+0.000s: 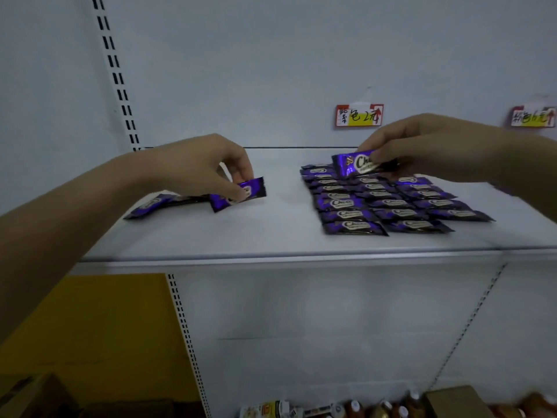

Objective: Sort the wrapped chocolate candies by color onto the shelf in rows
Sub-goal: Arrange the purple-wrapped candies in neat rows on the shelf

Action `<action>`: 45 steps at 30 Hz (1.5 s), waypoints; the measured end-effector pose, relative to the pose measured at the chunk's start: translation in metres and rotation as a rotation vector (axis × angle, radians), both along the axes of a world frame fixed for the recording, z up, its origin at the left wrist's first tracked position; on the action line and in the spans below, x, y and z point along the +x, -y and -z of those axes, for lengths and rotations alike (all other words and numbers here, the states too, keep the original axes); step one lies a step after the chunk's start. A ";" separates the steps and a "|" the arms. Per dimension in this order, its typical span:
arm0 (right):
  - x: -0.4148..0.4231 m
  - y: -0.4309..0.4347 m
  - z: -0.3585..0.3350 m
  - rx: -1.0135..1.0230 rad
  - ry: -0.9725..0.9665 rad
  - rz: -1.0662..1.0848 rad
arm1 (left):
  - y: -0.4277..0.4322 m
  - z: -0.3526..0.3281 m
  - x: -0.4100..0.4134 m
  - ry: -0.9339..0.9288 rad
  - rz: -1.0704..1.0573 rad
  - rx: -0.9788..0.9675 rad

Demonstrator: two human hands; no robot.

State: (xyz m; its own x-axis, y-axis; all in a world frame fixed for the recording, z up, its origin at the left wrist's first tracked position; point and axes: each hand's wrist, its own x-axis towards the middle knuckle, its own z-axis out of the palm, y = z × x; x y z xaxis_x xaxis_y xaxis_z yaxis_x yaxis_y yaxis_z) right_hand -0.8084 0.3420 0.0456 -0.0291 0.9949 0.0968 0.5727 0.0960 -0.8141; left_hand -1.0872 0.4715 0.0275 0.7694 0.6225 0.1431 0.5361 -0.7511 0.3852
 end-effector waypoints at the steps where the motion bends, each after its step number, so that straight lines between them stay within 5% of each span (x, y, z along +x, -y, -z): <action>1: 0.008 0.008 -0.001 -0.004 0.007 0.012 | 0.007 -0.004 0.009 0.043 0.034 -0.059; 6: 0.050 0.055 0.004 -0.039 0.114 0.124 | 0.046 -0.018 0.071 0.190 0.196 -0.184; 12: 0.086 0.089 0.031 -0.048 0.260 0.133 | 0.075 -0.012 0.119 0.156 0.316 -0.226; 17: 0.095 0.092 0.044 0.162 0.479 0.091 | 0.086 -0.002 0.132 0.140 0.321 -0.209; 25: 0.097 0.088 0.049 0.256 0.476 -0.025 | 0.090 -0.001 0.113 -0.004 0.332 0.035; 45: 0.026 0.047 0.044 0.312 0.512 -0.172 | 0.086 0.025 0.083 0.027 0.417 0.263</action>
State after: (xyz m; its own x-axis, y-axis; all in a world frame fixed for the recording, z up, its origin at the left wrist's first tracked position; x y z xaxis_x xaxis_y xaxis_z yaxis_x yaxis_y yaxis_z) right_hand -0.7821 0.2952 0.0014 -0.3063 0.8988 0.3135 0.8379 0.4108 -0.3594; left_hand -1.0040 0.3858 0.0027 0.9392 0.2028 0.2771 0.1620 -0.9732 0.1631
